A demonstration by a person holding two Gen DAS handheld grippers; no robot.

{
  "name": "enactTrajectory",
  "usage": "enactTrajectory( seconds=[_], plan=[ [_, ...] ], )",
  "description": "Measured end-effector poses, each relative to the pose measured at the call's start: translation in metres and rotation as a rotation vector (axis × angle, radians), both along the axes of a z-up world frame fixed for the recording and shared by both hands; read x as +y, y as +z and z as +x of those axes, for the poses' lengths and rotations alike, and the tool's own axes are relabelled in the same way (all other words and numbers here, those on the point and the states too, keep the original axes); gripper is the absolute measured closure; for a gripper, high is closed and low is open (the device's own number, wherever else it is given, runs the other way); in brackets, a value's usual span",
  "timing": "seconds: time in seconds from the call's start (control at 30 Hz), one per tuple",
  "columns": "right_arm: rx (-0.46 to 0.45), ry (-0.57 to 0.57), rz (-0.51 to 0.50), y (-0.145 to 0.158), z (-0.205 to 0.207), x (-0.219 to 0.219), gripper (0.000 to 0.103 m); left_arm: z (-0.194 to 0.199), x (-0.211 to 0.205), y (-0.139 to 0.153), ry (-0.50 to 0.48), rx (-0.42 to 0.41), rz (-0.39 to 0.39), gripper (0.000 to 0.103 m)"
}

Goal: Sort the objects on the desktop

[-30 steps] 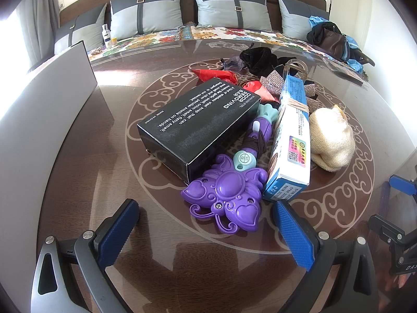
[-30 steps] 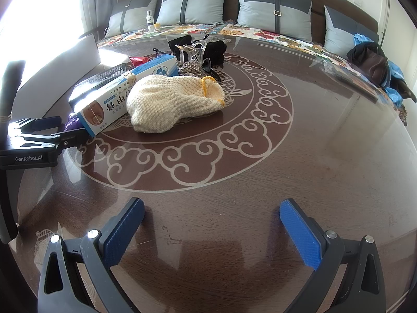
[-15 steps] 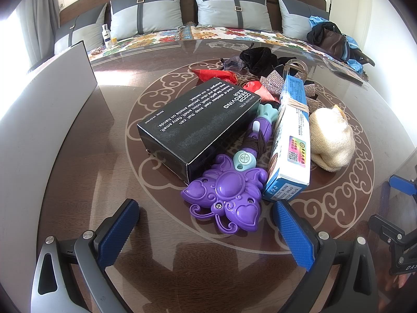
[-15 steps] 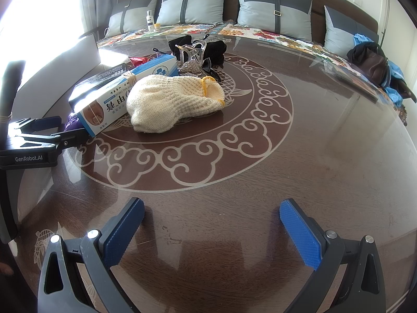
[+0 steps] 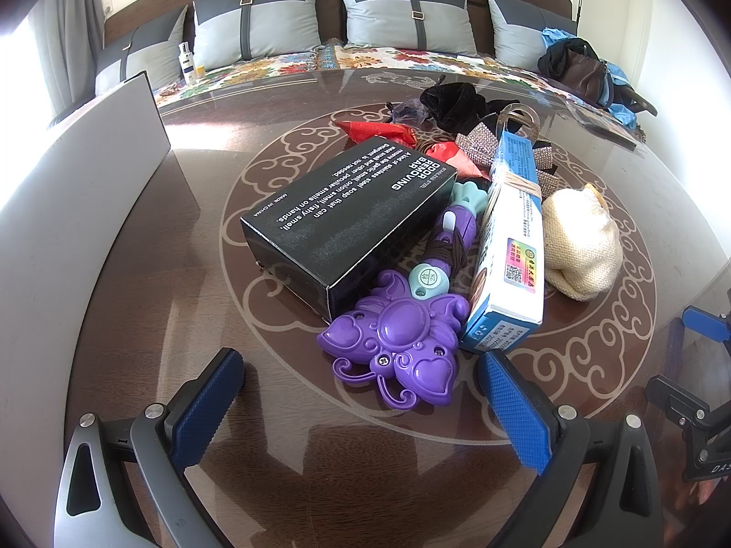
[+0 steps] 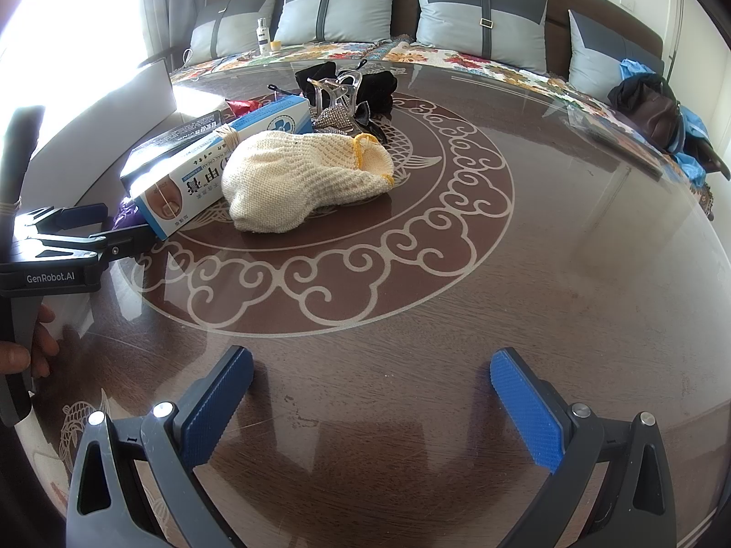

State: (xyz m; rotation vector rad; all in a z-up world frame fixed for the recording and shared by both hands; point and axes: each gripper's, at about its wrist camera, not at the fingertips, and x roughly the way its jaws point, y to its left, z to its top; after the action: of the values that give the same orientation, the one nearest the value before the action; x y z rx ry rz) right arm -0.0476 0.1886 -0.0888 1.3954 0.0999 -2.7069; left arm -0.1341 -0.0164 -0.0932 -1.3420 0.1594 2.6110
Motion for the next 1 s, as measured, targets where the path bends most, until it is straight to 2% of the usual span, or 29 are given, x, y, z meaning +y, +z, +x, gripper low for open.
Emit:
enactTrajectory(
  seconds=[0.3,0.43,0.57,0.8,0.9,1.0],
  plan=[
    [0.0,0.0,0.0,0.0,0.0,0.0,0.0,0.002,-0.002,0.001,-0.013,-0.004,0.003,0.0],
    [0.0,0.0,0.0,0.0,0.0,0.0,0.0,0.017,-0.009,0.002,0.003,-0.022,-0.001,0.0],
    [0.0,0.0,0.0,0.0,0.0,0.0,0.0,0.044,-0.022,0.009,0.026,0.03,0.057,0.0],
    [0.0,0.0,0.0,0.0,0.0,0.0,0.0,0.074,-0.02,0.016,-0.026,0.092,0.026,0.0],
    [0.0,0.0,0.0,0.0,0.0,0.0,0.0,0.076,-0.02,0.017,-0.037,0.083,0.028,0.0],
    [0.0,0.0,0.0,0.0,0.0,0.0,0.0,0.078,-0.024,0.017,-0.033,0.054,0.061,0.0]
  ],
)
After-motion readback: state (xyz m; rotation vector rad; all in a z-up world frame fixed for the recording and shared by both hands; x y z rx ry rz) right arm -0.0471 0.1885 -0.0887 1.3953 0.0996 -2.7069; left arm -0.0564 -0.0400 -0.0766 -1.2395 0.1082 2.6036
